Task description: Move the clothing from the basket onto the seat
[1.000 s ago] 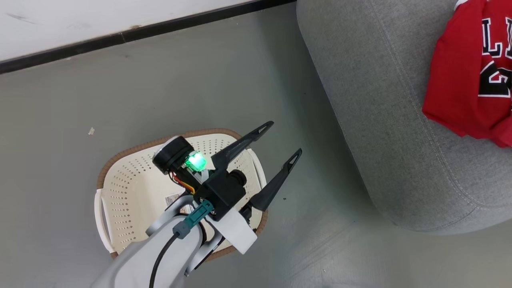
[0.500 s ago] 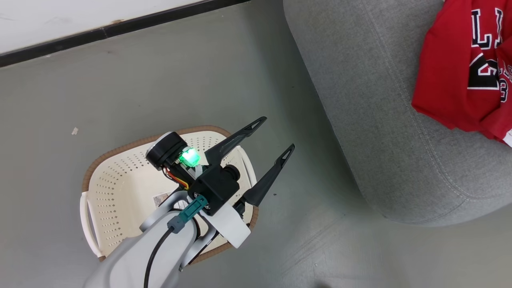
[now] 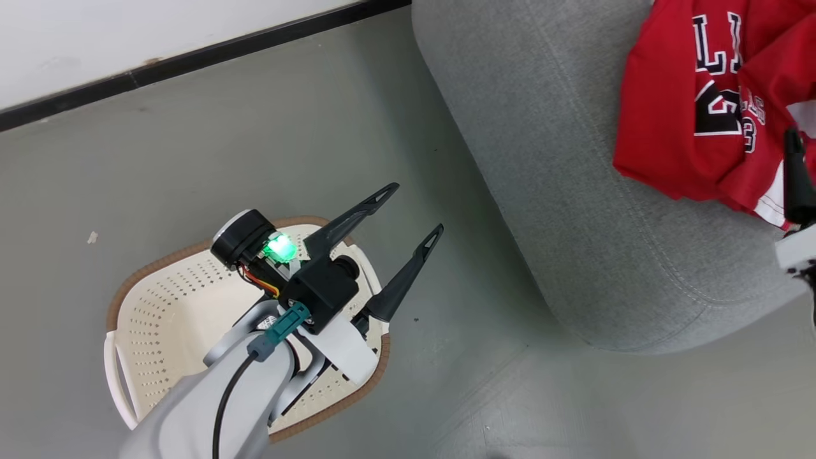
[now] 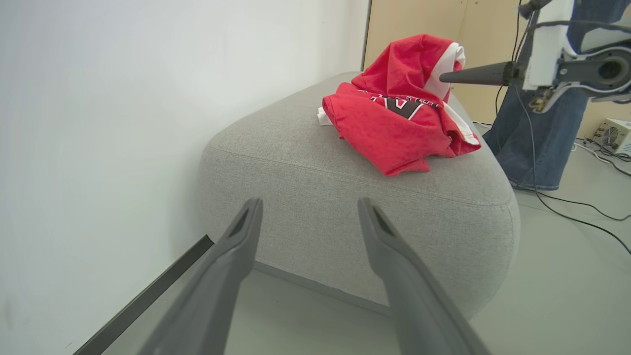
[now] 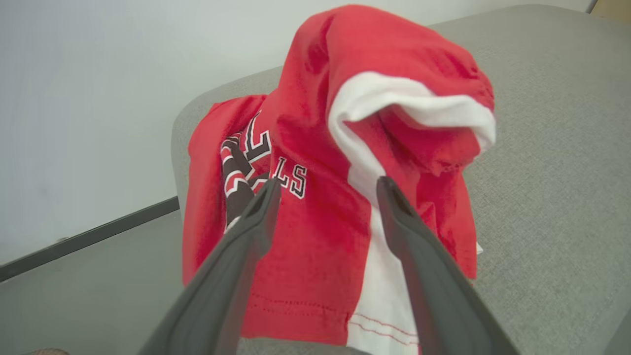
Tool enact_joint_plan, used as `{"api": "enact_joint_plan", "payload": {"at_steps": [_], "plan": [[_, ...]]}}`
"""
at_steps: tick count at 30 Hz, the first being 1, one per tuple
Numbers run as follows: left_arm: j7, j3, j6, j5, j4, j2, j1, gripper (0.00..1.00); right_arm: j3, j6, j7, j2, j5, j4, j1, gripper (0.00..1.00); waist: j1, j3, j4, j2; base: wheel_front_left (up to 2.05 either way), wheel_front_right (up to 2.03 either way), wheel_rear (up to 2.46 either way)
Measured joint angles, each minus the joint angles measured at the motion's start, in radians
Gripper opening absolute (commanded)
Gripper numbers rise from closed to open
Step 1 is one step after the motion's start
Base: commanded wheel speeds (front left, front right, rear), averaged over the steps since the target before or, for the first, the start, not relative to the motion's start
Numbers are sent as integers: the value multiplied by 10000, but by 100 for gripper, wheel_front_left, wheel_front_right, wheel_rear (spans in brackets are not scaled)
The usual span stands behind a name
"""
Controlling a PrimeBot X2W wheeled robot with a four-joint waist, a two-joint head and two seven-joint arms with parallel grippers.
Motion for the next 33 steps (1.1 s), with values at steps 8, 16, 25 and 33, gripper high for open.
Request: {"api": "enact_joint_plan", "payload": {"at_steps": [8,16,25,33], "plan": [[-134,153,2,-31,155,73,8,100,460,0,-2,132,54,-1110,880,100,0,-274,-345,0,0,0,0],[-368,623,249,-192,309,165,133,100,832,0,-12,81,-416,-2447,990,100,0,-681,-509,0,0,0,0],[-631,1657,1060,-376,583,282,726,100,1260,0,-13,-69,-1035,-2966,824,100,0,-1208,-264,0,0,0,0],[-706,2452,1693,-677,834,366,1486,100,1661,0,-13,125,-1407,-3185,318,100,0,-1603,181,0,0,0,0]]}}
